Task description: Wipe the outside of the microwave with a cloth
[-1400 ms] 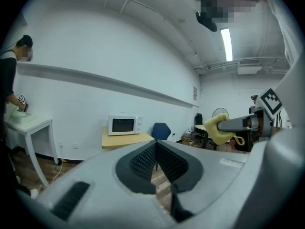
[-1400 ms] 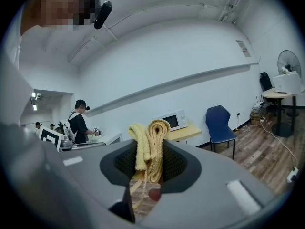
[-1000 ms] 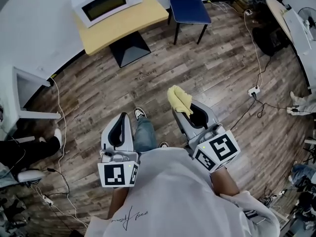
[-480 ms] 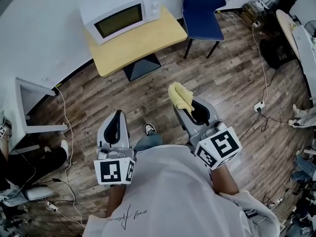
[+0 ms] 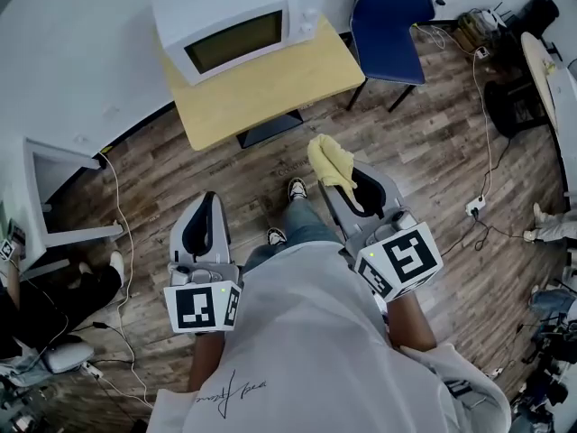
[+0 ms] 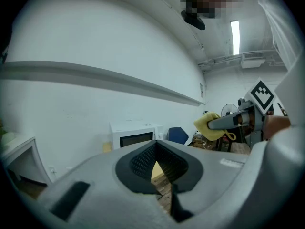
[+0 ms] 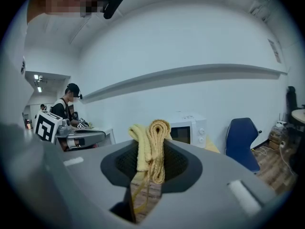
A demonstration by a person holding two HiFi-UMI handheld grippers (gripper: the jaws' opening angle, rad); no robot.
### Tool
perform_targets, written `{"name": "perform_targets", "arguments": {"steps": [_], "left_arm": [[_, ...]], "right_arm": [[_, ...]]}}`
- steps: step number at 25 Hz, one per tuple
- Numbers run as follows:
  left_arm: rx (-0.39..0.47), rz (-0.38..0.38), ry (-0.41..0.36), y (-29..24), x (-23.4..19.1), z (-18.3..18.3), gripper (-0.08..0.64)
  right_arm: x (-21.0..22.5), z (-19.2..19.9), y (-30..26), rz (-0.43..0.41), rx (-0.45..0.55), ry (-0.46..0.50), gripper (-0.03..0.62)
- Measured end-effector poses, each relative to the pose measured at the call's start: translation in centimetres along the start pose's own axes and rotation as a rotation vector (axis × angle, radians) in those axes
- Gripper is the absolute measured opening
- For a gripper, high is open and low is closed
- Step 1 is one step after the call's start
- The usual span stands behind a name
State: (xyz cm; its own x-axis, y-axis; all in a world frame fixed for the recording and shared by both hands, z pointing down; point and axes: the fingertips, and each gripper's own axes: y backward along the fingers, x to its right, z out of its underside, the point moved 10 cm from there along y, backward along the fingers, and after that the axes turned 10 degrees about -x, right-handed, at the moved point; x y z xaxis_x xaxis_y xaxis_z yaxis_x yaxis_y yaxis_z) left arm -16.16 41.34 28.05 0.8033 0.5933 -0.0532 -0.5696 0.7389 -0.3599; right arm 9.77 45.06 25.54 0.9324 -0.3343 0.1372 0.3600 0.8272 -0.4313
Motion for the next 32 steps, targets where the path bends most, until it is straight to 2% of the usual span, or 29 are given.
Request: {"name": "perform_targets", "arguments": {"steps": [4,8,12,15,21,27,32], "left_arm": [[-0.018,-0.03,0.027,-3.5,-2.1,-0.5,-0.006],[0.045,-0.051,0.051,-7.6,-4.2,-2.2,-0.008],[0.05,-0.054,0.047,-12.9,-6.4,-5.0,-0.008],[0.021,-0.059,0.064,-17.3,-8.7,-7.6,-0.008],[0.07,-0.116,0.113,-24.5,-12.6,-11.8,-0.008],[0.08,-0.172,0.137,-28.9,-14.9,-13.7,-0.006],[0.08,-0.197,0.1,-30.8,-15.9,-15.0,-0.006]], "right_arm": [[2.3,-1.8,-4.0,-0.013,0.02,0.039,0.104],[5.6,-4.0,-8.2,-0.017,0.077,0.05,0.104],[9.2,-7.2,-12.2,-0.1,0.136,0.116,0.115],[12.6,-10.3,-16.3,-0.172,0.114,0.096,0.114],[19.8,-15.9,-23.5,-0.19,0.055,0.029,0.101],[24.5,-19.8,-28.7,-0.183,0.033,0.078,0.1],[26.9,-22.4,-32.2,-0.224,0.014,0.083,0.101]]}}
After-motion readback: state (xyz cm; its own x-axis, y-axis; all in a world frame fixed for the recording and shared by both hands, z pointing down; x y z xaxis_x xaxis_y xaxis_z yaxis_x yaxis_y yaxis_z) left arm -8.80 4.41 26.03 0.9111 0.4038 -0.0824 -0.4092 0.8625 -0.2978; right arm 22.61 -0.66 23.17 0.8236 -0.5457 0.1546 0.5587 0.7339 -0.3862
